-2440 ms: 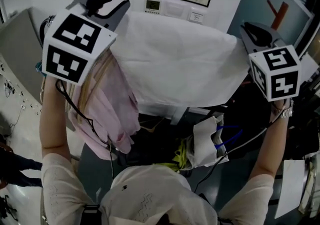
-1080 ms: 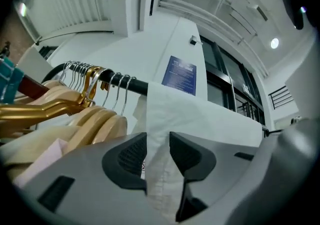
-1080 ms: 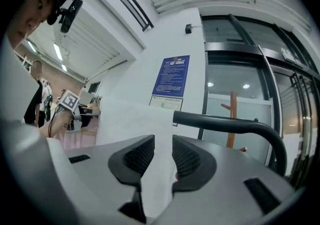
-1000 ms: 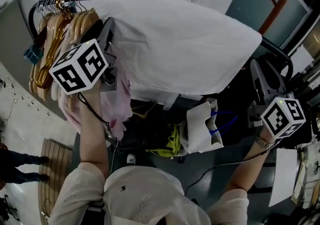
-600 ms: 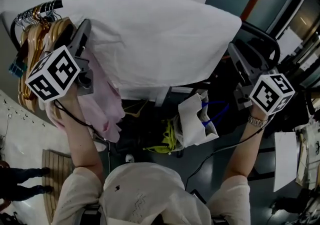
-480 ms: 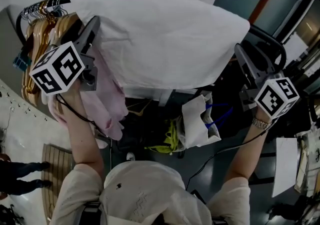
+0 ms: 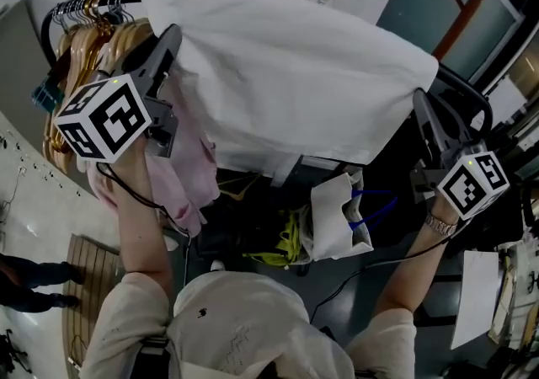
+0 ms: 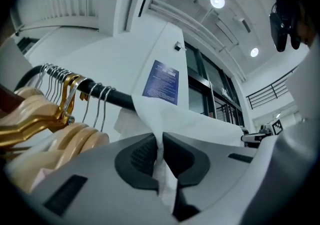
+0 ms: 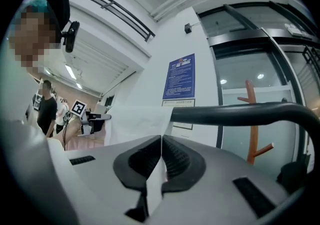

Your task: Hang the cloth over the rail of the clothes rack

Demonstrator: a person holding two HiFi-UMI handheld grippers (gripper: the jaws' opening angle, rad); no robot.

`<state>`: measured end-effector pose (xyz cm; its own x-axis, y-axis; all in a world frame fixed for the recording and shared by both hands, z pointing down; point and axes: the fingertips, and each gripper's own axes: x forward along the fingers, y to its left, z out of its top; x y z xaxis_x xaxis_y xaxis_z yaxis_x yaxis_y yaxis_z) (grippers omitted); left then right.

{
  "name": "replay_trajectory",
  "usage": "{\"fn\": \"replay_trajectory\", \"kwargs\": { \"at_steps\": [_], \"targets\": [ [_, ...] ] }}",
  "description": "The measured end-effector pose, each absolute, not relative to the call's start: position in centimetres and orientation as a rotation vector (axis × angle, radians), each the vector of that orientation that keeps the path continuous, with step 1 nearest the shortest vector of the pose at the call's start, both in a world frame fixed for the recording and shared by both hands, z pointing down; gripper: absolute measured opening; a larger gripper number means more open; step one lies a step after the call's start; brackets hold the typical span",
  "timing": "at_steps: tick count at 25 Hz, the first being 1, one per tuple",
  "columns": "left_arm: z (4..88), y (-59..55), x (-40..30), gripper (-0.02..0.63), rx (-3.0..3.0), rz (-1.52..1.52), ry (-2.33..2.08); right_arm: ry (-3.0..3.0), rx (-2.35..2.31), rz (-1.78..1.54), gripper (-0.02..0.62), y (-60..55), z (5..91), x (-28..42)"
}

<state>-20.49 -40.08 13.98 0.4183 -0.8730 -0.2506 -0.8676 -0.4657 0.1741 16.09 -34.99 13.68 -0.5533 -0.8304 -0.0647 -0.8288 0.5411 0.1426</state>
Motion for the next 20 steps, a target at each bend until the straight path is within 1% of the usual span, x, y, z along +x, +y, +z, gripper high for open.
{"fn": "replay_trajectory", "kwargs": {
  "at_steps": [1,7,13,20],
  "targets": [
    [13.7,-40.0,-20.3,0.027,2.642,-0.45,-1.636,-2.753,1.486,-0.249,0.021,-34.7,13.5,16.1],
    [9.3,-39.4,-18.5,0.026,2.778,-0.293,-1.663,-2.803,1.567,-0.28,0.02,-32.1,11.8,17.2],
    [6.3,-39.7,-15.2,0.026,2.911,-0.072,-1.71,-2.802,1.668,-0.276,0.02,-31.1,12.0,19.5],
    [5.2,-41.3,-12.2,0.028,3.003,0.341,-1.743,-2.805,1.78,-0.279,0.02,-30.6,11.2,21.1]
  ]
}}
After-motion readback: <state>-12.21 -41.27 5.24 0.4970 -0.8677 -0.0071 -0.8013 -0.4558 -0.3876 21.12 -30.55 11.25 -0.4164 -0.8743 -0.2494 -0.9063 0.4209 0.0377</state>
